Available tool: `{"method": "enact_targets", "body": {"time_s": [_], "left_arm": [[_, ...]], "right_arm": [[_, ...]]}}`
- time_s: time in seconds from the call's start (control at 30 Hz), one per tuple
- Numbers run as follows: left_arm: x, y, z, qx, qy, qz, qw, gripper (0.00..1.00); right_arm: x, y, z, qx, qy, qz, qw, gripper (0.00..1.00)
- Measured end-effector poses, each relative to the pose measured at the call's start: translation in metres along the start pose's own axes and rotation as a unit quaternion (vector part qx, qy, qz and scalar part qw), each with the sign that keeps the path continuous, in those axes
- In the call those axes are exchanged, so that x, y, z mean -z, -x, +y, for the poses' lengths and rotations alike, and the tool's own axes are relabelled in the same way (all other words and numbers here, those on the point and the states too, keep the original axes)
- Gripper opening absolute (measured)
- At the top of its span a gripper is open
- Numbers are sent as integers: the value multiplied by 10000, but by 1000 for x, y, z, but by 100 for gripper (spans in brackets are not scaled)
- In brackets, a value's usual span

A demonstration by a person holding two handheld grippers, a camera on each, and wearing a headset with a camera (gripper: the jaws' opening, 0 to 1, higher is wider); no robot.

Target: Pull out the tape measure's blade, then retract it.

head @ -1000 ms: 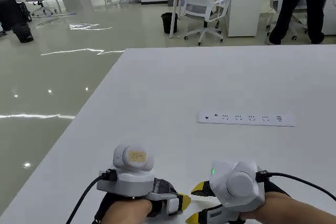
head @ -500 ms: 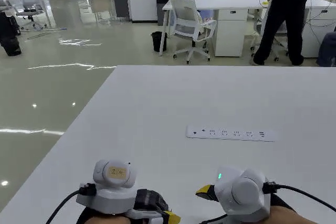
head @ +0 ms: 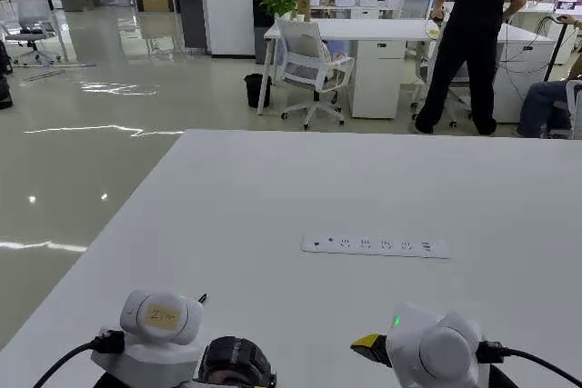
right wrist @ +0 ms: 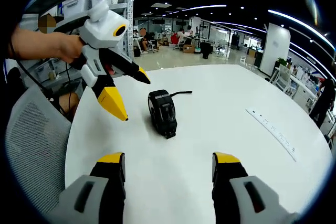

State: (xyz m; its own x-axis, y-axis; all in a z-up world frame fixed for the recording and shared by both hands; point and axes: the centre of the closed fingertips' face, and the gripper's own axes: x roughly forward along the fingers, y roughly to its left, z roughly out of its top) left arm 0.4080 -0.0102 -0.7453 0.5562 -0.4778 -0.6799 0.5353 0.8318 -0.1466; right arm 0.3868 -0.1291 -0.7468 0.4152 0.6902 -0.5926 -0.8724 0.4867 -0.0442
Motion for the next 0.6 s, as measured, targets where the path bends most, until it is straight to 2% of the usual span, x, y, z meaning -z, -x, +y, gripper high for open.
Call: {"method": "enact_targets", "body": {"time_s": [0.3, 0.6], "left_arm": [[-1, 17, -14, 258, -321, -163, 9990, 93], [6, 32, -26, 471, -754, -201, 9958, 97]], "right_arm": [[8, 27, 7, 218, -102, -21, 9997, 73], [15, 48, 15, 346, -129, -50, 9993, 76]]}}
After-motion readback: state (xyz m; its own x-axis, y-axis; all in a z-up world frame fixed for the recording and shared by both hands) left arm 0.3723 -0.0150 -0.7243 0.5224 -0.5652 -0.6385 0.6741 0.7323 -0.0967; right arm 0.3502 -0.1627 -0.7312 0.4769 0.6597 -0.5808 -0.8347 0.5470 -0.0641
